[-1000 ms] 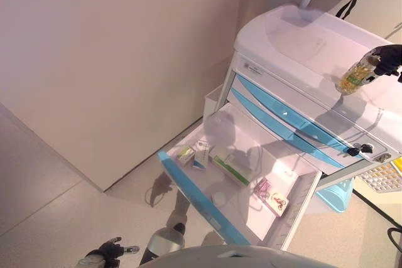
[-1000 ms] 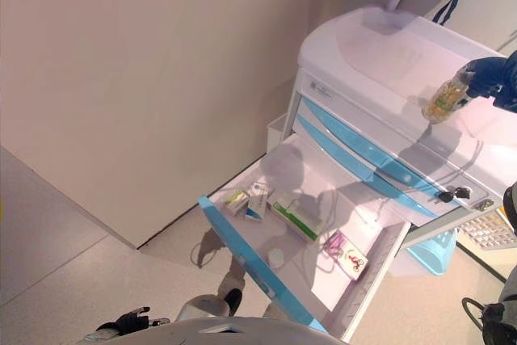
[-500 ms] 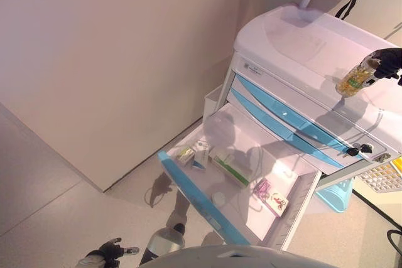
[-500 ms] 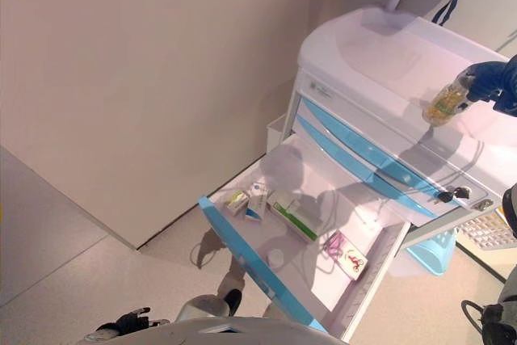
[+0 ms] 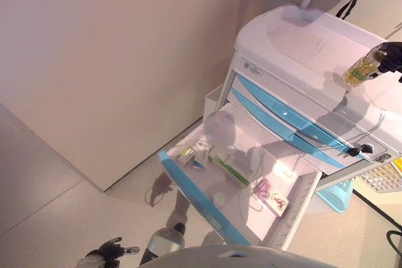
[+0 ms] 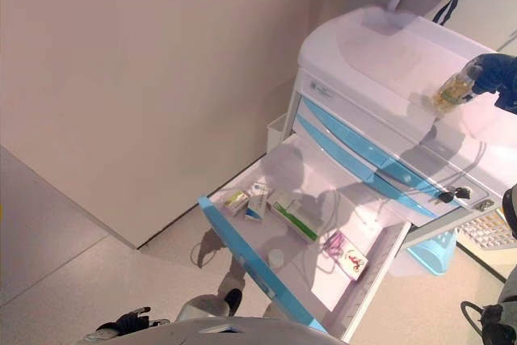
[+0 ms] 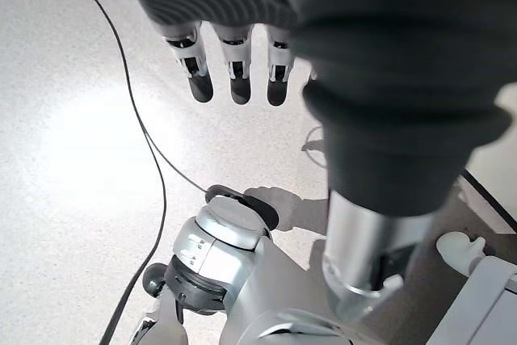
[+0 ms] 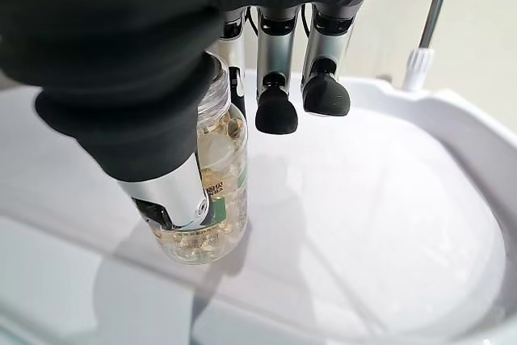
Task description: Open the drawer and pick up the medicine
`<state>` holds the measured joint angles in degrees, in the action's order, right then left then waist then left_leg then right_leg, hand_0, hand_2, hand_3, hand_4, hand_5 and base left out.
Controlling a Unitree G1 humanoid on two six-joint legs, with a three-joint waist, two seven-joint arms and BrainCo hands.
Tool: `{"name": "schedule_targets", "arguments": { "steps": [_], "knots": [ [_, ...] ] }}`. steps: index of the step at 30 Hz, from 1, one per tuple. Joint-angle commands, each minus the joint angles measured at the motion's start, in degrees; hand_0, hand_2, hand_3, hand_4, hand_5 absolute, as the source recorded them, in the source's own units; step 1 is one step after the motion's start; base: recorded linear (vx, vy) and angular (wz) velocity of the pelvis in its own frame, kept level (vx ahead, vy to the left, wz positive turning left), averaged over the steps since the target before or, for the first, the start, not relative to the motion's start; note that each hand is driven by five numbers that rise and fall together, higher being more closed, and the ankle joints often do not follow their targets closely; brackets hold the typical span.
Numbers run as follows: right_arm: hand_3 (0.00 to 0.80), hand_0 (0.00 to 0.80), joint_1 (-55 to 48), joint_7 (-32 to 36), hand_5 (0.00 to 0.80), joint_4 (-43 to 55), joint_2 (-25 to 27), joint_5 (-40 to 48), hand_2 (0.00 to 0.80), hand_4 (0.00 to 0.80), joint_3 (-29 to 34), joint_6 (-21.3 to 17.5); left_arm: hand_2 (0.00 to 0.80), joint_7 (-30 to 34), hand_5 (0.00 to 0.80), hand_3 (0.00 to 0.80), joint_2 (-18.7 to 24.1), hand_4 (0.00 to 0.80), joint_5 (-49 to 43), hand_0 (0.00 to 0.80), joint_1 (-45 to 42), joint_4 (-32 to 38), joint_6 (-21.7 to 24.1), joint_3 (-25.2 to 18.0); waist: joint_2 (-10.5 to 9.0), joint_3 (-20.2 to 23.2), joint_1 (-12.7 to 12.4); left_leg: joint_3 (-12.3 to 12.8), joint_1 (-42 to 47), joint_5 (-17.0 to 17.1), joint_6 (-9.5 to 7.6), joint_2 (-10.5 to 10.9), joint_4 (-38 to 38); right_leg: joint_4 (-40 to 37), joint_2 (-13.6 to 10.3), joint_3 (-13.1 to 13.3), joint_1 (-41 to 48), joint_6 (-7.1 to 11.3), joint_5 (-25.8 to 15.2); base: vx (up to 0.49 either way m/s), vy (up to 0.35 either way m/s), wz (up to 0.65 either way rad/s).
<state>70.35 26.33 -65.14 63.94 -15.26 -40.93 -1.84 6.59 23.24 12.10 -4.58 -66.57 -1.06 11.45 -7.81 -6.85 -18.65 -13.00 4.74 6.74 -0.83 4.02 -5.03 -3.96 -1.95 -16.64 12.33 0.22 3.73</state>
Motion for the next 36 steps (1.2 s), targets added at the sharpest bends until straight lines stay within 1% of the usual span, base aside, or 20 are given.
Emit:
{"name": "schedule_targets", "arguments": {
  "steps": [1, 4, 9, 12, 18, 26, 36],
  "knots": [
    [0.800, 0.800, 5.0, -4.4, 0.800, 1.3, 5.1, -1.3, 0.800, 0.800, -1.4, 1.1, 0.000, 0.1, 0.000, 0.000, 2.8, 0.000, -1.8, 0.000, -1.5, -1.3, 1.3, 0.2, -1.26, 1.9, -0.9, 2.7, 1.0, -9.3, 1.80, -0.6, 2.8, 6.1, -4.9, 0.2, -4.8, 4.92, -0.2, 0.034, -0.004, 0.01],
    [0.800, 0.800, 4.9, -3.9, 0.800, 1.2, 5.8, -2.5, 0.800, 0.800, -1.7, 1.5, 0.000, 0.1, 0.000, 0.000, 2.9, 0.000, -1.9, 0.000, -1.9, -1.1, 1.5, 0.0, -1.26, 1.8, -1.0, 2.5, 0.9, -9.4, 1.84, -0.7, 2.9, 6.1, -5.0, 0.0, -4.8, 4.94, -0.2, 0.032, -0.001, 0.01],
    [0.800, 0.800, 3.6, -3.3, 0.800, 0.3, 6.1, -4.2, 0.800, 0.800, -1.6, 0.4, 0.000, 0.3, 0.000, 0.000, 3.1, 0.000, -2.1, 0.000, -1.8, -0.8, 1.4, 0.2, -1.30, 1.7, -1.3, 2.3, 0.7, -9.4, 1.85, -0.7, 3.1, 6.2, -5.0, -0.2, -4.8, 4.92, 0.0, 0.035, -0.009, 0.03],
    [0.800, 0.800, 2.7, -2.6, 0.800, 0.3, 5.7, -4.7, 0.800, 0.800, -1.4, 0.6, 0.000, 0.2, 0.000, 0.000, 3.0, 0.000, -2.5, 0.000, -1.9, -0.5, 1.5, 0.4, -1.27, 1.5, -1.6, 2.0, 0.5, -9.5, 1.83, -0.6, 3.2, 6.1, -4.9, -0.3, -4.9, 4.86, 0.0, 0.035, -0.015, 0.04],
    [0.800, 0.800, 1.8, -3.2, 0.800, 0.4, 5.0, -5.3, 0.800, 0.800, -1.0, 0.6, 0.000, 0.2, 0.000, 0.000, 3.3, 0.000, -2.2, 0.000, -1.8, -0.1, 1.4, 0.9, -0.99, 1.2, -1.8, 1.8, 0.3, -9.5, 1.86, -0.7, 3.4, 6.1, -5.1, -0.3, -5.0, 5.04, -0.1, 0.017, -0.006, 0.03],
    [0.800, 0.800, -0.6, -5.6, 0.800, -0.2, 4.8, -5.9, 0.800, 0.800, 1.0, 1.2, 0.000, 0.5, 0.000, 0.000, 3.3, 0.000, -2.2, 0.000, -1.9, 0.7, 1.6, 1.5, -0.49, 0.9, -2.0, 1.4, 0.0, -9.3, 1.84, -0.7, 3.5, 6.2, -5.2, -0.2, -5.3, 5.28, -0.2, 0.000, 0.000, 0.00],
    [0.800, 0.800, -3.4, -5.9, 0.800, -0.4, 4.3, -6.8, 0.800, 0.800, 2.7, 0.6, 0.000, 0.7, 0.000, 0.000, 3.3, 0.000, -2.6, 0.000, -2.2, 1.0, 1.5, 1.9, -0.07, 0.8, -1.9, 1.4, -0.1, -9.2, 1.86, -0.7, 3.5, 6.3, -5.5, -0.1, -5.6, 5.50, -0.4, 0.000, 0.000, 0.00]
  ]
}}
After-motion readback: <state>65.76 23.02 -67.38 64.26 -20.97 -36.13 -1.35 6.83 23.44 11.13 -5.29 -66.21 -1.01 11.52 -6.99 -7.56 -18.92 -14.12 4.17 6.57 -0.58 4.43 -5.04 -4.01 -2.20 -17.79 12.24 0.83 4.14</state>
